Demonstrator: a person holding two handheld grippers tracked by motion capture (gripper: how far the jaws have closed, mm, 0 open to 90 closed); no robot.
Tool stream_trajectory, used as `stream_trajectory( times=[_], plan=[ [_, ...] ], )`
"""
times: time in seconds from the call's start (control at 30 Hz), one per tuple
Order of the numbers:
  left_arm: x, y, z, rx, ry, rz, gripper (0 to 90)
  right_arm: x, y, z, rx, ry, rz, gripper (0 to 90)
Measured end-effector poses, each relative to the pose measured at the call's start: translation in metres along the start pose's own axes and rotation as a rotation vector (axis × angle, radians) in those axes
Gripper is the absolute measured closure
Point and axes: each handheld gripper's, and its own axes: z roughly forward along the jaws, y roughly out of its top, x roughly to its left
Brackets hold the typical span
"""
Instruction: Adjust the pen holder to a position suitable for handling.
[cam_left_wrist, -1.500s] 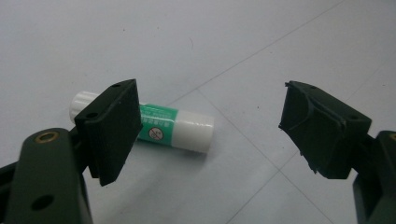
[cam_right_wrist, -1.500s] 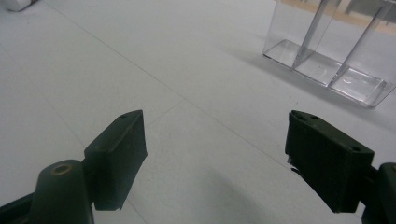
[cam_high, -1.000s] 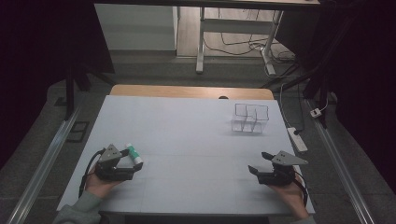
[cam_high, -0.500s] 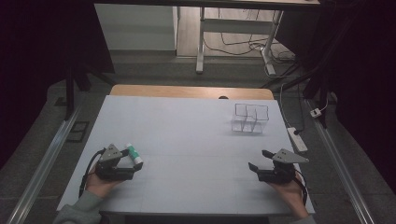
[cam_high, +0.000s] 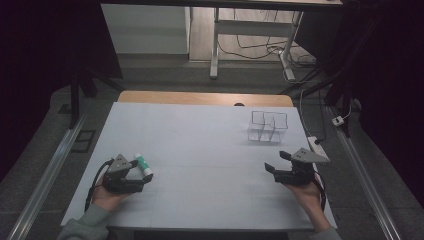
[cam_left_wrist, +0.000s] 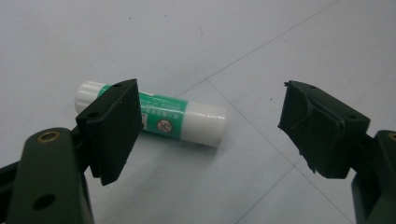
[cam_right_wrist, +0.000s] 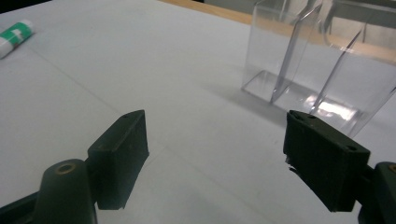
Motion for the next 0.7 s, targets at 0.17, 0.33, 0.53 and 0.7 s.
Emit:
stream_trajectory(
  times=[0.17,0.33,0.53,0.7],
  plan=[
    [0.000,0.000,0.001,0.005,-0.001,0.003,20.9,-0.009,0.011,0.005,0.003,-0.021,0.018,21.2],
    [0.001,0.000,0.001,0.003,-0.011,-0.008,21.0,-0.014,0.014,0.009,0.018,-0.048,0.013,21.2],
    [0.001,0.000,0.000,-0.007,-0.026,-0.020,21.0,-0.019,0.021,0.010,0.010,-0.068,0.020,21.7],
    [0.002,0.000,0.001,-0.001,-0.027,-0.017,21.0,-0.023,0.031,0.012,-0.008,-0.095,0.017,22.2]
  ],
)
